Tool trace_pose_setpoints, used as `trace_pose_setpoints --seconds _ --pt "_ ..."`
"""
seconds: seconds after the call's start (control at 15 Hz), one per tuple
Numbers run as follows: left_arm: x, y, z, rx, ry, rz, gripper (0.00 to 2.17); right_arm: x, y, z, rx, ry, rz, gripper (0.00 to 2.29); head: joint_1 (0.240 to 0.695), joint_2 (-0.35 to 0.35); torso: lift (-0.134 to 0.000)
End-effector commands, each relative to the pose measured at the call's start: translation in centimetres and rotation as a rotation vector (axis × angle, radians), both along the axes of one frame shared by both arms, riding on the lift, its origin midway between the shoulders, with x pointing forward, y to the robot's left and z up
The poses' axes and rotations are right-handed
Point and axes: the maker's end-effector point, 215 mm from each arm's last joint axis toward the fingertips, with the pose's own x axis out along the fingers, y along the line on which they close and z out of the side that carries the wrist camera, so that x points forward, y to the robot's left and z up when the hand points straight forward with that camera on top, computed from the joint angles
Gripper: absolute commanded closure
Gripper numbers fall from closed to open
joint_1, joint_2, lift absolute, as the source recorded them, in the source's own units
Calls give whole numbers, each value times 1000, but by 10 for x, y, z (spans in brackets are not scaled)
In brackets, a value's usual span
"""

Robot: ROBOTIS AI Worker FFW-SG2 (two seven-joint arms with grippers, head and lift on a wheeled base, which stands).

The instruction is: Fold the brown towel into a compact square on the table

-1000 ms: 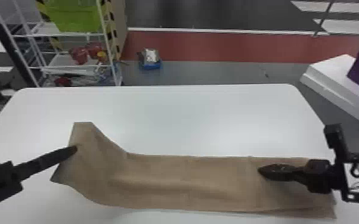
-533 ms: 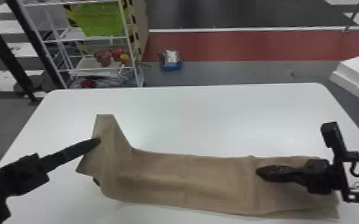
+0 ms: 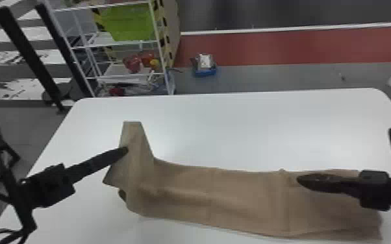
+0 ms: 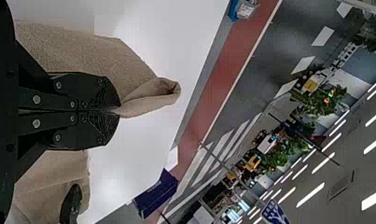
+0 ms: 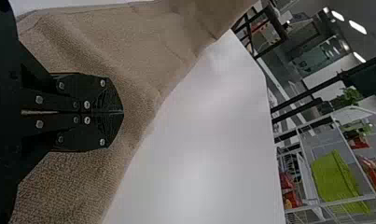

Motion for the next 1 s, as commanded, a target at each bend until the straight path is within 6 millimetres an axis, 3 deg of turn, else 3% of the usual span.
trace_pose_setpoints --seconds 0.0,0.2,0.53,0.73,0.93 --pt "-1 -4 -2 -6 8 -6 1737 5 -19 21 51 -9 -47 1474 695 123 -123" --pt "-1 -23 -2 -20 8 -52 1737 4 -21 21 57 -7 -55 46 695 96 -123" --pt "-2 -70 -21 -10 56 -141 1737 6 -22 28 67 -87 -65 66 695 33 -123" --pt "-7 -114 -53 2 139 -212 1737 7 -33 32 92 -119 -86 80 695 -1 -123" --pt "-11 -145 -75 22 194 -261 1737 7 -52 41 110 -156 -107 80 695 -71 -123"
